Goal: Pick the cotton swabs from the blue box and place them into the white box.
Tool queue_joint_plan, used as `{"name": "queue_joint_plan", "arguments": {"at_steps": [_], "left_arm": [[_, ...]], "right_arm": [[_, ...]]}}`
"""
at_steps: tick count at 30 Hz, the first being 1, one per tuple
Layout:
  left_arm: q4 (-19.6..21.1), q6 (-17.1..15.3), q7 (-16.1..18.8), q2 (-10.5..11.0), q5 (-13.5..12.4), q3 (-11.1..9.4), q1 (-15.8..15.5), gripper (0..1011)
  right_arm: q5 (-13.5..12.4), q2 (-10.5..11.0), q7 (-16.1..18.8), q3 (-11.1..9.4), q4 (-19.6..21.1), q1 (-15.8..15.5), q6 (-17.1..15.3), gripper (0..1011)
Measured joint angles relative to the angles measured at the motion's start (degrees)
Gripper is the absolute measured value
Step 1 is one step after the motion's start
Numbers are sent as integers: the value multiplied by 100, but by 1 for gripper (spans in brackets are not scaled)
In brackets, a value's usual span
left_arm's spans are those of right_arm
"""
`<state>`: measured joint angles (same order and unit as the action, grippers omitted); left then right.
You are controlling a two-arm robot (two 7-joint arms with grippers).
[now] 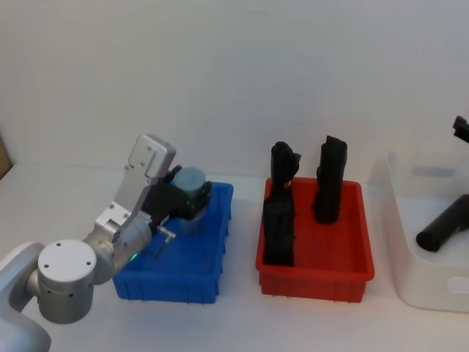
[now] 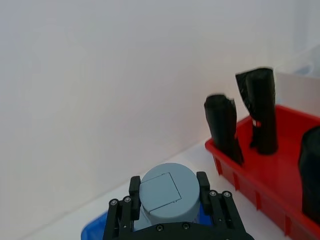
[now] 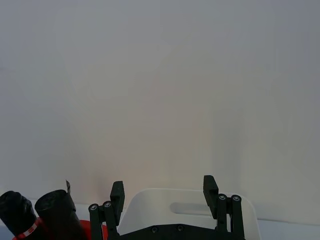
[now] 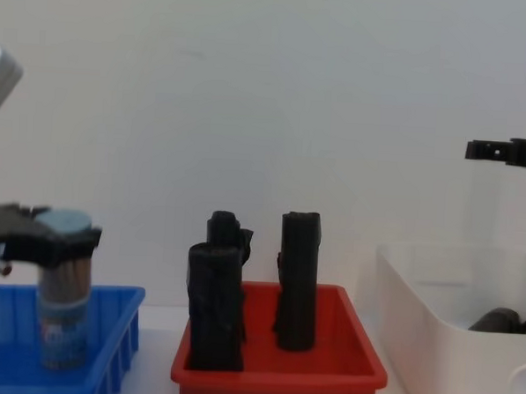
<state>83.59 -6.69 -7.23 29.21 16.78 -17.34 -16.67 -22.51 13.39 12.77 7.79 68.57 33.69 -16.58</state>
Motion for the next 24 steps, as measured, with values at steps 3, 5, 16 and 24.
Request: {"name": "queue_joint_plan", "arguments": {"at_steps": [3, 5, 16, 24], "left_arm": [[165, 117, 15, 11, -81, 10, 7, 681], [237, 177, 15, 13, -121, 13, 7, 681], [702, 707, -158, -47, -454, 11, -99, 681], [878, 1135, -467, -198, -679, -36, -300, 681]], "right_arm": [[34, 0, 88, 12, -12, 16, 9, 1001], [82, 1, 204, 28, -30, 36, 21, 1001], [440, -27, 901, 180, -254, 208, 191, 1001], [931, -122, 1531, 401, -608, 436, 581, 1001]]}}
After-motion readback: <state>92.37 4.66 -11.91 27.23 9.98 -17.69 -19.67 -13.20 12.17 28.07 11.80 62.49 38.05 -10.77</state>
